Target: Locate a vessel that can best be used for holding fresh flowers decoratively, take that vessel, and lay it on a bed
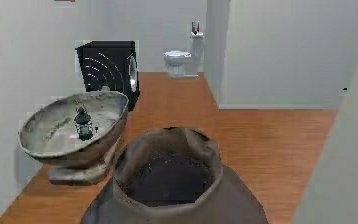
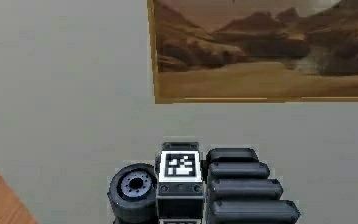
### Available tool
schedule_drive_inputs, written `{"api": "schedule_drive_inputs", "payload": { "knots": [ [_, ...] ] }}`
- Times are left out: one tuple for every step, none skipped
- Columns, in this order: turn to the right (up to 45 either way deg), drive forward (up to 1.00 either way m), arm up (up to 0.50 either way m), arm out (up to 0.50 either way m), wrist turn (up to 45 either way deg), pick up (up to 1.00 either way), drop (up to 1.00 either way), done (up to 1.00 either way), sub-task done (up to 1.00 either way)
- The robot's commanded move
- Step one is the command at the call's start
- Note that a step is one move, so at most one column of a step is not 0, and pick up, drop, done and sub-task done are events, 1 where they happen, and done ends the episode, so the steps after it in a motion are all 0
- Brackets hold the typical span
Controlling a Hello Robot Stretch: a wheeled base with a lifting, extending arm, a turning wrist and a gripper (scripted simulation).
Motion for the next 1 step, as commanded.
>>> {"api": "schedule_drive_inputs", "payload": {
  "knots": [
    [0.0, 1.00, 0.00, 0.00, 0.0, 0.00, 0.00, 0.00, 0.00]
  ]
}}
